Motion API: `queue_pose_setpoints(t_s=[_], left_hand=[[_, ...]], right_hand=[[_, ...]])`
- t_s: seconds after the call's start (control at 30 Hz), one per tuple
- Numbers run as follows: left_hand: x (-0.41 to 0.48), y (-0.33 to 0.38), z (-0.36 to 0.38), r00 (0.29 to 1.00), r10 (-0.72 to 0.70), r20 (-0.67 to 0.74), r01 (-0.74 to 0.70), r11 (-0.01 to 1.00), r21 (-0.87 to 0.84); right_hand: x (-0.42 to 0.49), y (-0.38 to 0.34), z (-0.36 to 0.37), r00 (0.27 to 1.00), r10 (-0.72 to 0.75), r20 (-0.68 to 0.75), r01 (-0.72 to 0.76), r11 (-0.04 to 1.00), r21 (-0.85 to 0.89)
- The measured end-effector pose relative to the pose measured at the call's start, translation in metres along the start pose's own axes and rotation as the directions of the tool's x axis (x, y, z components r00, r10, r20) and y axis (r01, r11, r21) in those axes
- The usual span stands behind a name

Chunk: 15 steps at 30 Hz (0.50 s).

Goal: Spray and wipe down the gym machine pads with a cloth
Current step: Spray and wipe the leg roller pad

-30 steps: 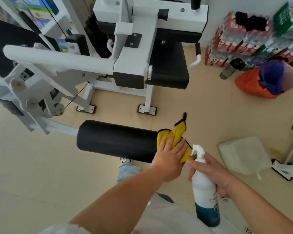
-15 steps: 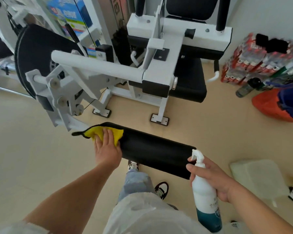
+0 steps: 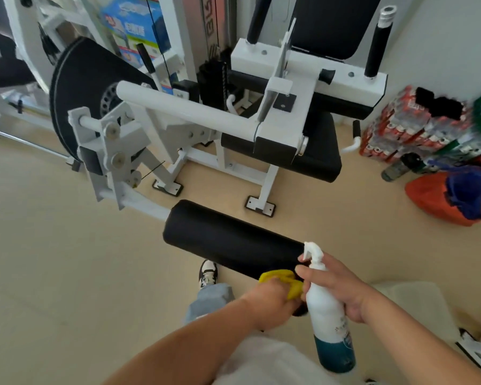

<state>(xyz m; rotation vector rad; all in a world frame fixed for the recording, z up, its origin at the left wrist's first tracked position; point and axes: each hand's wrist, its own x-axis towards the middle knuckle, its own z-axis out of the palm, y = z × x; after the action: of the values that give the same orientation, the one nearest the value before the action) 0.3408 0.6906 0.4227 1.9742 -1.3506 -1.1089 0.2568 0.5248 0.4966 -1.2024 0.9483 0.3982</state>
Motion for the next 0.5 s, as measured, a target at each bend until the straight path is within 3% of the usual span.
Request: queue_pose_setpoints(t_s=[0.03, 0.1, 0.2, 0.27, 0.37, 0.5], left_hand=[[-0.007, -0.006, -0.011, 0.986, -0.154, -0.068, 0.144, 0.981, -0.129], [-0.02, -0.015, -0.031, 0.866, -0.483, -0.13, 0.382, 0.806, -0.451], [-0.04, -0.022, -0.072, 0.664, -0.741, -0.1, 0.41, 0.473, -0.78], [-0.058, -0.023, -0.099, 0.564, -0.824, -0.059, 0.366, 0.313, -0.876], [-0.089, -0.03, -0.126, 0.498, -0.867, -0.019, 0.272, 0.177, -0.946], [-0.139, -0.051, -0.156, 0.479, -0.874, -0.077, 0.177, 0.182, -0.967]], right_hand=[[0.002, -0.006, 0.005, 1.0, -0.01, 0.006, 0.01, 1.0, -0.008], [0.002, -0.016, 0.017, 0.999, -0.036, 0.008, 0.036, 0.999, -0.026], [0.009, -0.029, 0.039, 0.998, -0.061, 0.011, 0.062, 0.996, -0.064], [0.013, -0.035, 0.059, 0.996, -0.091, 0.013, 0.092, 0.991, -0.1], [0.02, -0.049, 0.097, 0.99, -0.136, 0.046, 0.142, 0.978, -0.152], [0.031, -0.075, 0.167, 0.975, -0.193, 0.106, 0.211, 0.957, -0.197]])
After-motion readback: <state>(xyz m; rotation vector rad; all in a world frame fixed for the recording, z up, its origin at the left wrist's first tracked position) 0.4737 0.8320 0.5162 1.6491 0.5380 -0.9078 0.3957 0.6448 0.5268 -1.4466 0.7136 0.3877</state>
